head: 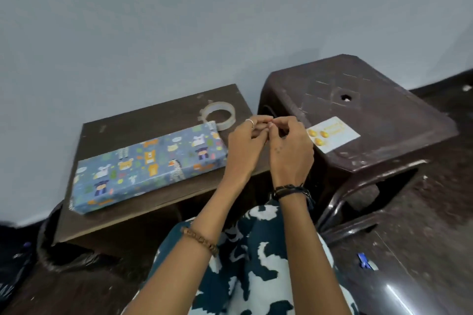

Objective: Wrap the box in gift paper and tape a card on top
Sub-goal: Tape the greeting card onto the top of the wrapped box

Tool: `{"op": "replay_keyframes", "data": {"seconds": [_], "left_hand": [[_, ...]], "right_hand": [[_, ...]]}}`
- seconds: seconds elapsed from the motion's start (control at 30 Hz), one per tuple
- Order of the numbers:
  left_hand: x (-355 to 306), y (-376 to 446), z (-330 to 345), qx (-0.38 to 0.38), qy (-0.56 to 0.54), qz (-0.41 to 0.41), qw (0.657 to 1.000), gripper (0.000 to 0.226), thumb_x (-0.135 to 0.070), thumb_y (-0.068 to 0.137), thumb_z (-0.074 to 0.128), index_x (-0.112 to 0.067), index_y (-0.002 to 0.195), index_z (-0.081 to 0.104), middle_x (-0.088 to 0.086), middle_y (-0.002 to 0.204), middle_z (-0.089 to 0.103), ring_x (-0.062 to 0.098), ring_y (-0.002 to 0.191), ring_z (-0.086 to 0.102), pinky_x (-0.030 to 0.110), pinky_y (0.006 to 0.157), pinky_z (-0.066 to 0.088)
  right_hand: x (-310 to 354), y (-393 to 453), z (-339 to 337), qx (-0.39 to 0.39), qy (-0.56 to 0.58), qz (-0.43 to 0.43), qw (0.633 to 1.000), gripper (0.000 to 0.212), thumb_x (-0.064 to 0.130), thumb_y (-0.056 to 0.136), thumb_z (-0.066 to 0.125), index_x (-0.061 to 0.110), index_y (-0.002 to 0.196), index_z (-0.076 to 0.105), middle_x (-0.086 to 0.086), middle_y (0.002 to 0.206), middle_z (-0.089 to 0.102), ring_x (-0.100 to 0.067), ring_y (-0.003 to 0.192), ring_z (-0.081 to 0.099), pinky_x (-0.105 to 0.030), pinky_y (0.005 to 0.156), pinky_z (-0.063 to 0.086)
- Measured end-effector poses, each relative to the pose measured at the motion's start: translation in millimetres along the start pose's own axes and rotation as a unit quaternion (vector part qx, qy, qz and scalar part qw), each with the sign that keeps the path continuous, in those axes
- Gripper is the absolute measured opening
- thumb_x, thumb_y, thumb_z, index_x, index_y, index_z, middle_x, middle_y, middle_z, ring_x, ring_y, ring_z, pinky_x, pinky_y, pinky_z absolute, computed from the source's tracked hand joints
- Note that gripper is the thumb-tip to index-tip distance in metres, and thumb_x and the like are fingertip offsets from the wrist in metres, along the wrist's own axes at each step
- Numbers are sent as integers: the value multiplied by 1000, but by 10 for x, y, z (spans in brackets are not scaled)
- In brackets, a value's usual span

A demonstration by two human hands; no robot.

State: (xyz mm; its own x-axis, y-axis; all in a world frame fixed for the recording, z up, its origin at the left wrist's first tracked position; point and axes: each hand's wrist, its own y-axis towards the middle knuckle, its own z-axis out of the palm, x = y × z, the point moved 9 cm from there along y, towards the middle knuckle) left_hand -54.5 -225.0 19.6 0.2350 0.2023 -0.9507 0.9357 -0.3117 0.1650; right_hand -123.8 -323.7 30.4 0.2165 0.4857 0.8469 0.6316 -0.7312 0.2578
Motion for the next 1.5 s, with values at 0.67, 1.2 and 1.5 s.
{"op": "replay_keyframes", "data": {"seconds": [0.67, 1.2, 1.5], "left_hand": [[613, 224, 974, 7, -101, -231, 968, 12, -7, 81, 69, -14, 80, 59, 9, 80, 67, 15, 67, 64, 23, 61, 54], [529, -450, -1152, -206, -307, -245, 896, 4, 0, 85, 62, -3, 86, 64, -3, 67, 71, 2, 58, 67, 11, 57, 53], [758, -552, -1666, -220, -374, -268, 860, 7, -2, 83, 63, -7, 82, 66, -7, 63, 70, -3, 57, 65, 7, 52, 48]], "right_hand": [[-838, 268, -322, -54, -90, 128, 986, 26, 18, 89, 53, 19, 115, 59, -2, 122, 57, -23, 115, 44, -31, 92, 32], [-149, -102, 452, 106, 358, 32, 927, 49, -6, 92, 45, 26, 130, 44, 7, 136, 45, -2, 114, 54, -23, 96, 46], [329, -241, 1045, 304, 395, -40, 866, 16, 2, 87, 58, 6, 100, 65, -3, 112, 67, -13, 110, 61, -26, 89, 50]]}}
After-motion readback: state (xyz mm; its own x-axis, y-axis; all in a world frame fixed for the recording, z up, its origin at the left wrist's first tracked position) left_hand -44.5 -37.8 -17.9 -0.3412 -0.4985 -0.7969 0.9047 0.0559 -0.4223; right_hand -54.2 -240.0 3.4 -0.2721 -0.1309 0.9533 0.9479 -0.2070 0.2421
